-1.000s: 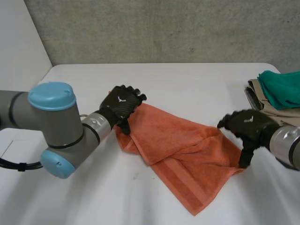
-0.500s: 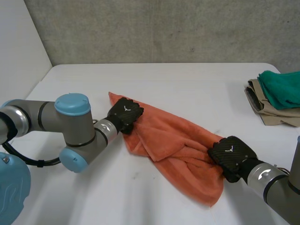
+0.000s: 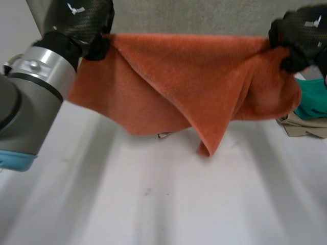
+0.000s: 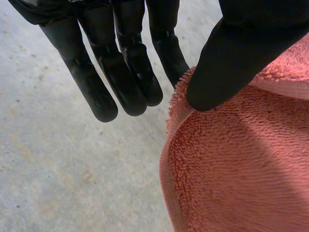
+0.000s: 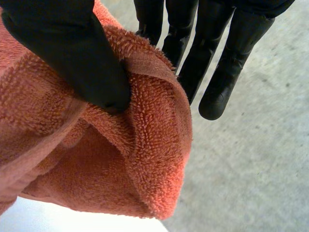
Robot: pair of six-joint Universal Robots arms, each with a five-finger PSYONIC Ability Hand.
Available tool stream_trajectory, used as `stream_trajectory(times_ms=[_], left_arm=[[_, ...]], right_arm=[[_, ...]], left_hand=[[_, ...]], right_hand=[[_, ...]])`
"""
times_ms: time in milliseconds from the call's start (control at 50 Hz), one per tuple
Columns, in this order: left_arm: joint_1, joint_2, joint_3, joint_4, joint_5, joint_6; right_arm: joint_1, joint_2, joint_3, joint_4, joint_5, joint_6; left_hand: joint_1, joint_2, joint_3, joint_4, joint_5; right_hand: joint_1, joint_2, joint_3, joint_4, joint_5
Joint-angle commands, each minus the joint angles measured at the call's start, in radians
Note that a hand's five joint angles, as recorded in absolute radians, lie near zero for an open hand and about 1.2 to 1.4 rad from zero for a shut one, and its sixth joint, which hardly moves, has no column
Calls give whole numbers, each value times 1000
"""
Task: Fold the laundry.
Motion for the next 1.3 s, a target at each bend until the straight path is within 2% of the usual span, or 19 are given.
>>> stream_trajectory(times_ms=[20,100,260,320,340,360,400,420,480,500,580,620,700,800,880,940,1020,1180,1300], left_arm=[[6,37,-47,-1,1,-32],[6,10,-74,-1,3,-32],[-39,-245,-87,-1,0,-32],[-42,-334,-59,2,-3,-27],[-42,-361,-42,2,-10,-27],[-42,-377,-30,2,-16,-26],[-40,-426,11,2,-49,-22],[-37,-431,18,2,-60,-24],[-29,-440,28,1,-102,-22],[-29,-440,28,1,-108,-24],[-20,-431,15,-1,-112,-32],[-17,-416,-2,-1,-112,-32],[-16,-383,-33,-1,-109,-35],[-19,-374,-60,-1,-109,-35],[-22,-366,-76,1,-109,-35],[-22,-365,-79,1,-109,-35],[-20,-363,-79,2,-109,-35],[-20,-351,-85,2,-111,-36],[-19,-346,-88,1,-112,-36]], right_arm=[[2,189,-261,44,-2,83],[2,304,-345,105,-2,83],[11,533,-476,259,3,42],[14,602,-525,259,19,26],[14,632,-560,257,45,25],[14,649,-580,257,65,25],[16,675,-624,257,114,26],[22,685,-656,259,180,28],[49,666,-678,250,281,37],[59,636,-666,240,335,45],[74,516,-571,252,417,110],[80,464,-498,265,421,161],[97,335,-277,274,365,291],[125,194,43,237,184,405],[155,177,190,110,128,459],[195,195,236,15,136,473],[253,311,225,-109,180,471],[264,508,98,-126,283,390],[263,639,-22,-151,328,333]], left_hand=[[255,199,204,198,249],[255,199,204,198,249],[255,199,204,198,249],[255,199,204,198,249],[255,199,204,198,249],[255,199,204,198,249],[255,199,204,198,249],[255,199,204,198,249],[255,199,204,198,249],[255,199,204,198,249],[255,199,204,198,249],[255,199,204,198,249],[255,199,204,198,249],[255,199,204,198,249],[255,199,204,198,249],[255,199,204,198,249],[255,199,204,198,249],[255,199,204,198,249],[255,199,204,198,249]], right_hand=[[445,235,215,210,249],[445,235,215,210,249],[445,235,215,210,249],[-160,-370,-389,-394,-355],[-679,-889,-909,-914,-875],[-777,-987,-1007,-1012,-973],[-777,-987,-1007,-1012,-973],[-777,-987,-1007,-1012,-973],[-777,-987,-1007,-1012,-973],[-777,-987,-1007,-1012,-973],[-777,-987,-1007,-1012,-973],[-777,-987,-1007,-1012,-973],[-777,-987,-1007,-1012,-973],[-776,-986,-1006,-1011,-972],[-647,-857,-877,-882,-843],[-538,-748,-768,-773,-734],[-503,-713,-733,-737,-699],[-485,-695,-715,-720,-681],[-306,-516,-536,-541,-502]])
